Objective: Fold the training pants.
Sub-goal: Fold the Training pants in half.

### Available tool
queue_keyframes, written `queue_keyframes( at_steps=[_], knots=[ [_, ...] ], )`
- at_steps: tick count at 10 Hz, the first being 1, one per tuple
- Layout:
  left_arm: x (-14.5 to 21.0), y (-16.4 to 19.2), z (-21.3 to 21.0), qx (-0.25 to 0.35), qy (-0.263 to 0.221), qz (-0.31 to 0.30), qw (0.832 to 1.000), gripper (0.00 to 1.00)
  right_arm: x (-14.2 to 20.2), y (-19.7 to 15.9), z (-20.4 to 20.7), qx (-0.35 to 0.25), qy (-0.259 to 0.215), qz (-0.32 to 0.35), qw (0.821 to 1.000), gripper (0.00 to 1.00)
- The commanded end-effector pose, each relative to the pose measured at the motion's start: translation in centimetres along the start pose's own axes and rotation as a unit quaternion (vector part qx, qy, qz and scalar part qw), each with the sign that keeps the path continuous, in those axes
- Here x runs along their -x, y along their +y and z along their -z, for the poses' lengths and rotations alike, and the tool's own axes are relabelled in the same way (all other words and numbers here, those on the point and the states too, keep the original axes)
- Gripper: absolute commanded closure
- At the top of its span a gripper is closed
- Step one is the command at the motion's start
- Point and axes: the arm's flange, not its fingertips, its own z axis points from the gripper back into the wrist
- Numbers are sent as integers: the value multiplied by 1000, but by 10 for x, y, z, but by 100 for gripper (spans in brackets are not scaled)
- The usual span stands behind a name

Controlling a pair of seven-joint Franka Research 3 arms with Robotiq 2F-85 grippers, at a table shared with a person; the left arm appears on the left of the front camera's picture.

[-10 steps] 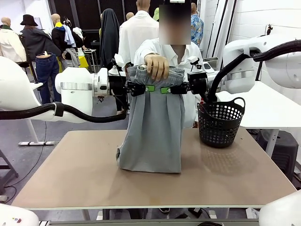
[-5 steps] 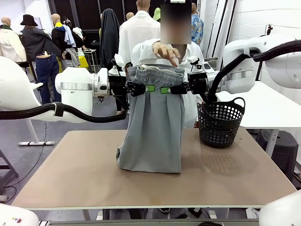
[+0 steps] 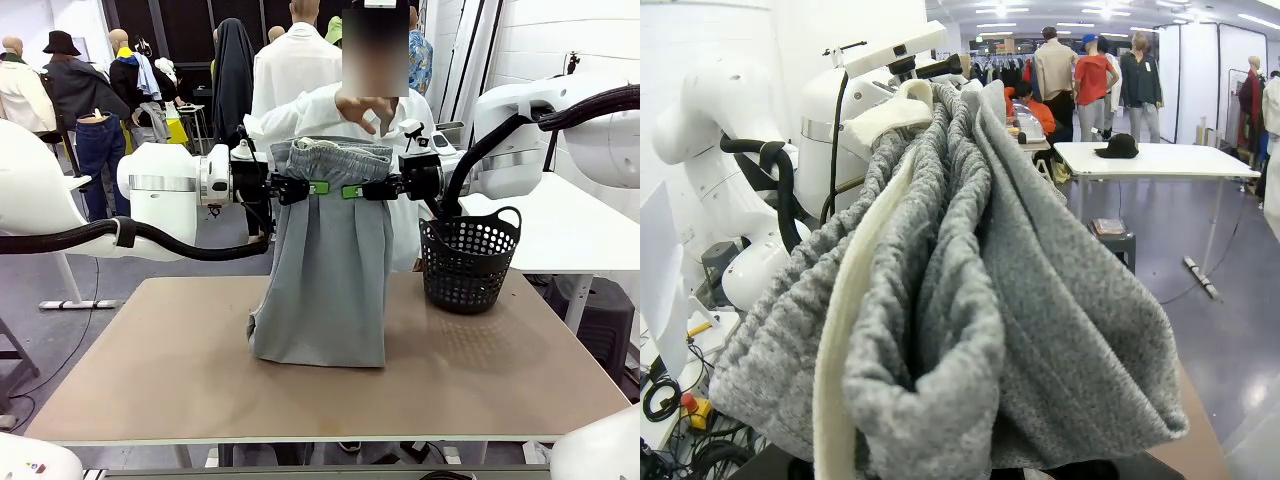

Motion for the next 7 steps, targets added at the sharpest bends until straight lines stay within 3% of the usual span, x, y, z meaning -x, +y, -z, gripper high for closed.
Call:
queue_keyframes(
  at_steps=[1, 7],
  knots=[
    [-2, 0, -1, -1, -1, 1, 1000, 100, 0, 0, 0, 0, -5, 2, 1000, 100],
    [-2, 0, -1, -1, -1, 1, 1000, 100, 0, 0, 0, 0, -5, 2, 1000, 100]
  ],
)
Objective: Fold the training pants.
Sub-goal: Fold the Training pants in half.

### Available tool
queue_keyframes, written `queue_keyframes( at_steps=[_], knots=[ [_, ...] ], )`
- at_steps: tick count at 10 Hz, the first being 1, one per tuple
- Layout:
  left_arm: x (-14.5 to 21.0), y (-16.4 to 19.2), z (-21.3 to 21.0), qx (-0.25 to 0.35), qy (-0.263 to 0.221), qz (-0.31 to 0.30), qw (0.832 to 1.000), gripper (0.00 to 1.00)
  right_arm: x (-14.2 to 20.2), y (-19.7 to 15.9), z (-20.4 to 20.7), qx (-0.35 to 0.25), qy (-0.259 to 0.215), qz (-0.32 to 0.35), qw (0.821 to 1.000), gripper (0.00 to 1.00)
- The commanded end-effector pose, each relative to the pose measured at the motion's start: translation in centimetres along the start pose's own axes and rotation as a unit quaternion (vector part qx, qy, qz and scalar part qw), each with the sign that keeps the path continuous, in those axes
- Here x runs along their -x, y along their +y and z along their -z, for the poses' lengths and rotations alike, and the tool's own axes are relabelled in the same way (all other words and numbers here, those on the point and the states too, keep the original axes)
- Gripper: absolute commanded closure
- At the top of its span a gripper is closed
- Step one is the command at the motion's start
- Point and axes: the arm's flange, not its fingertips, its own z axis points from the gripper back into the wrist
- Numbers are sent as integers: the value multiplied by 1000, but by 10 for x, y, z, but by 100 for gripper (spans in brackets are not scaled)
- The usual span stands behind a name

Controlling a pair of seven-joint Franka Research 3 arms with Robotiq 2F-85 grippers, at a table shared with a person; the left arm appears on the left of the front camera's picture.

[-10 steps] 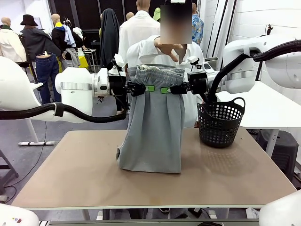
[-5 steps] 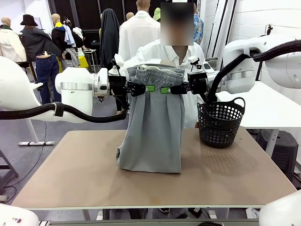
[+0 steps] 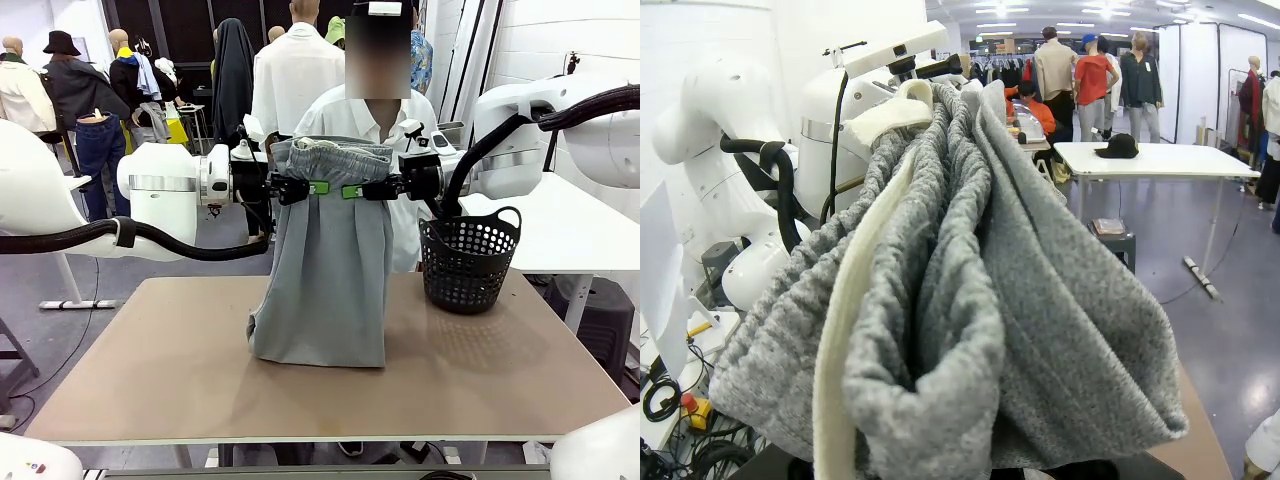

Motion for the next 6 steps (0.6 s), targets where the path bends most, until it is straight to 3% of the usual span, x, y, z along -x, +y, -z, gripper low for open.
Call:
queue_keyframes(
  at_steps=[1, 6],
  knots=[
    [-2, 0, -1, -1, -1, 1, 1000, 100, 0, 0, 0, 0, -5, 2, 1000, 100],
    [-2, 0, -1, -1, -1, 1, 1000, 100, 0, 0, 0, 0, -5, 2, 1000, 100]
  ],
)
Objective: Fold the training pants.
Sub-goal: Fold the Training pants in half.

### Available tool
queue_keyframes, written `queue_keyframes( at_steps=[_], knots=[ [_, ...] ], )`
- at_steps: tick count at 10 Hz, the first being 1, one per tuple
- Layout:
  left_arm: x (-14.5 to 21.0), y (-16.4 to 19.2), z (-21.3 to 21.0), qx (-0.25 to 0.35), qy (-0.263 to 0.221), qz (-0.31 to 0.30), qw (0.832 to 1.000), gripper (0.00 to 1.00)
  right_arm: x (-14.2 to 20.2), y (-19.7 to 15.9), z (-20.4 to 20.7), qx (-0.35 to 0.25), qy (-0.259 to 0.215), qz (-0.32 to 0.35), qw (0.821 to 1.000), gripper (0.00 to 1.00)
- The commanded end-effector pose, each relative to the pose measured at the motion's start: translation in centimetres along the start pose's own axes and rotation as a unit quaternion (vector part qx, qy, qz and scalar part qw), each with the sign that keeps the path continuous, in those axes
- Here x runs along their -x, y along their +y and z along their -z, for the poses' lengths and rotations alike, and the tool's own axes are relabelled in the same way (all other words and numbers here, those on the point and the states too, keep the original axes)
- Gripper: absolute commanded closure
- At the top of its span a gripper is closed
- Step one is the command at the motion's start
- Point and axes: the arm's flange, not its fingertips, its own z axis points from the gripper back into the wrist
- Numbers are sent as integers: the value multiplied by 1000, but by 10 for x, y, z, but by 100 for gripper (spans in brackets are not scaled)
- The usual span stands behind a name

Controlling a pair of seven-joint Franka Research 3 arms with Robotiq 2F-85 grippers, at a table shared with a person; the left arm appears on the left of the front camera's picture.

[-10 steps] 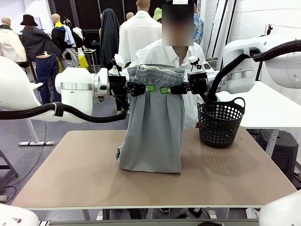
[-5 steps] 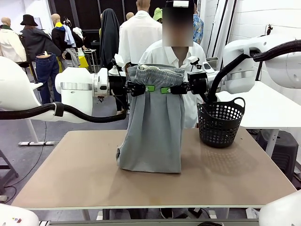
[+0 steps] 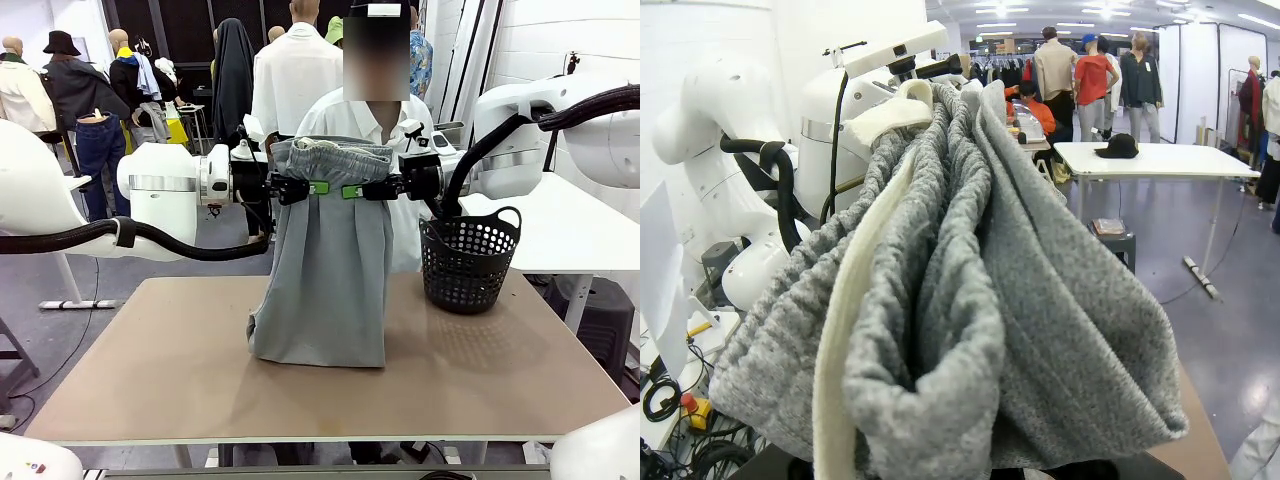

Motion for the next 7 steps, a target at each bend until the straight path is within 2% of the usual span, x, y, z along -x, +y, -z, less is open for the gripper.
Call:
queue_keyframes(
  at_steps=[1, 7],
  knots=[
    [-2, 0, -1, -1, -1, 1, 1000, 100, 0, 0, 0, 0, -5, 2, 1000, 100],
    [-2, 0, -1, -1, -1, 1, 1000, 100, 0, 0, 0, 0, -5, 2, 1000, 100]
  ],
)
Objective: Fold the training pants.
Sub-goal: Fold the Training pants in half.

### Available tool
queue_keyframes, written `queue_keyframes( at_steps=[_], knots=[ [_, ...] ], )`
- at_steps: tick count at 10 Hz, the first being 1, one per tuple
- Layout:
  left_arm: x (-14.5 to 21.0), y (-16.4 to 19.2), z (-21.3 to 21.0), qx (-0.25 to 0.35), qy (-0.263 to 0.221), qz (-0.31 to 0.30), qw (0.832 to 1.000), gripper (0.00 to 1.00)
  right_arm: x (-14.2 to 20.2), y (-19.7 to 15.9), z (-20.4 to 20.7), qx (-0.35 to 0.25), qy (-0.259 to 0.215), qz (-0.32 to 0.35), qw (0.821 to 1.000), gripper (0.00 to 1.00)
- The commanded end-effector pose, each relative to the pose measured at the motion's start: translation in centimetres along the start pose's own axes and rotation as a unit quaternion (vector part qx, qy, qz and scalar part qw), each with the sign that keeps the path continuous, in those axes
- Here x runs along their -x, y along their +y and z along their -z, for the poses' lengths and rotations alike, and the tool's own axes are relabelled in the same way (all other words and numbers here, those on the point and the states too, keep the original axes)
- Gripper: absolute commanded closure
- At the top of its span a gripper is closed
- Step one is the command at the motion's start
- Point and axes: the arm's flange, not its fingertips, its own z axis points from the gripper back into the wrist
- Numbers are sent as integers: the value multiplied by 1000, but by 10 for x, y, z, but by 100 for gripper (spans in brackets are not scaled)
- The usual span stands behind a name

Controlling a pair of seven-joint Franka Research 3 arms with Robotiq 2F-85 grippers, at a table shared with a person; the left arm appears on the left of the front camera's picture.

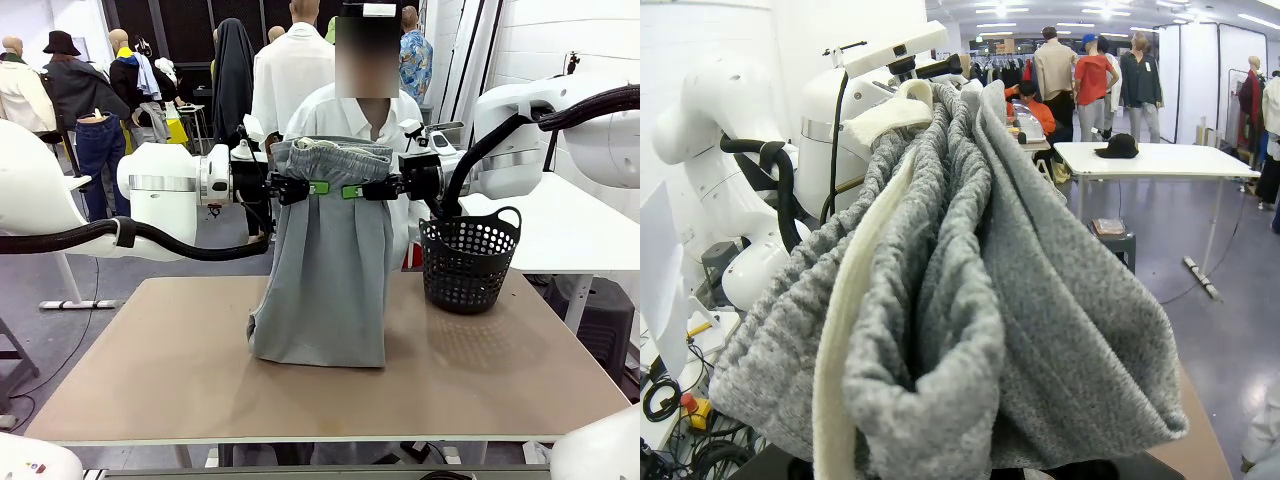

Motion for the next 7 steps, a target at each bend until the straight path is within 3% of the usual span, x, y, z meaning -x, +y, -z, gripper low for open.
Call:
queue_keyframes(
  at_steps=[1, 7],
  knots=[
    [-2, 0, -1, -1, -1, 1, 1000, 100, 0, 0, 0, 0, -5, 2, 1000, 100],
    [-2, 0, -1, -1, -1, 1, 1000, 100, 0, 0, 0, 0, -5, 2, 1000, 100]
  ],
)
